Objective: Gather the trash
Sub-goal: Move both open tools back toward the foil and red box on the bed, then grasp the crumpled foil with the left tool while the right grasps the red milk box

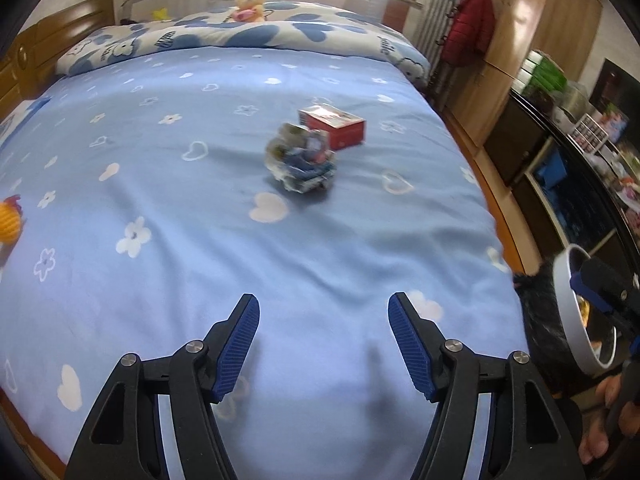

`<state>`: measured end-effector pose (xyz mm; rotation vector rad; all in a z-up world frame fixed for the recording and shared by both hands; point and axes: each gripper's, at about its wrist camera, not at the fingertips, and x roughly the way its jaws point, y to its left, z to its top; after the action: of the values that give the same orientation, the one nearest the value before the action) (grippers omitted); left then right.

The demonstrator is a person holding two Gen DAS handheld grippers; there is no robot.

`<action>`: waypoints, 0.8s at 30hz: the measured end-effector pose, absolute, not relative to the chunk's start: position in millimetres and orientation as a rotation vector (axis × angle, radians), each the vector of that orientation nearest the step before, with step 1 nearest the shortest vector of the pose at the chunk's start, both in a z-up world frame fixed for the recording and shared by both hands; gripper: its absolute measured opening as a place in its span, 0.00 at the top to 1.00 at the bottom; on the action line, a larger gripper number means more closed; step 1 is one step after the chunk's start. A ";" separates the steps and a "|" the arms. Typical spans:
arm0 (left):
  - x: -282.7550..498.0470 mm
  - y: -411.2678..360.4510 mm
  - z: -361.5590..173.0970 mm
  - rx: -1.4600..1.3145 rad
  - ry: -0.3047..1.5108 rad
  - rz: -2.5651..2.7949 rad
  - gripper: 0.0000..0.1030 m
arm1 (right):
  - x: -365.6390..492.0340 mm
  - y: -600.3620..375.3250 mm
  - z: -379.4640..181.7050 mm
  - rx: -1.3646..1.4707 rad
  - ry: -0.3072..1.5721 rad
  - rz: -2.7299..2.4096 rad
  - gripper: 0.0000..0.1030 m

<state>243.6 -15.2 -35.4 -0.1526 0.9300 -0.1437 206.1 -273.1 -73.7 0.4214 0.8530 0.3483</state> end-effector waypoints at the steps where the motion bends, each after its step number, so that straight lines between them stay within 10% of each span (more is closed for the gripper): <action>1: 248.6 -12.9 -35.8 -0.156 0.931 -0.137 0.33 | 211.1 -268.7 -75.5 0.417 0.859 0.355 0.18; 19: 396.7 -11.8 -83.7 -0.159 0.960 -0.103 0.30 | 285.8 -228.3 -93.6 0.389 0.905 0.420 0.18; 20: 401.0 -12.2 -85.9 -0.149 0.954 -0.103 0.35 | 291.1 -225.5 -94.3 0.386 0.906 0.424 0.18; 22: 410.7 -10.3 -92.0 -0.150 0.958 -0.124 0.81 | 301.5 -220.4 -96.2 0.384 0.906 0.434 0.18; 24: 416.0 -4.9 -98.4 -0.157 0.969 -0.126 0.85 | 309.8 -215.0 -98.4 0.379 0.908 0.442 0.18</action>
<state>416.0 -4.9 -98.4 -0.1568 0.9691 -0.1260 309.8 -215.0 -98.4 0.3795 0.9077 0.4420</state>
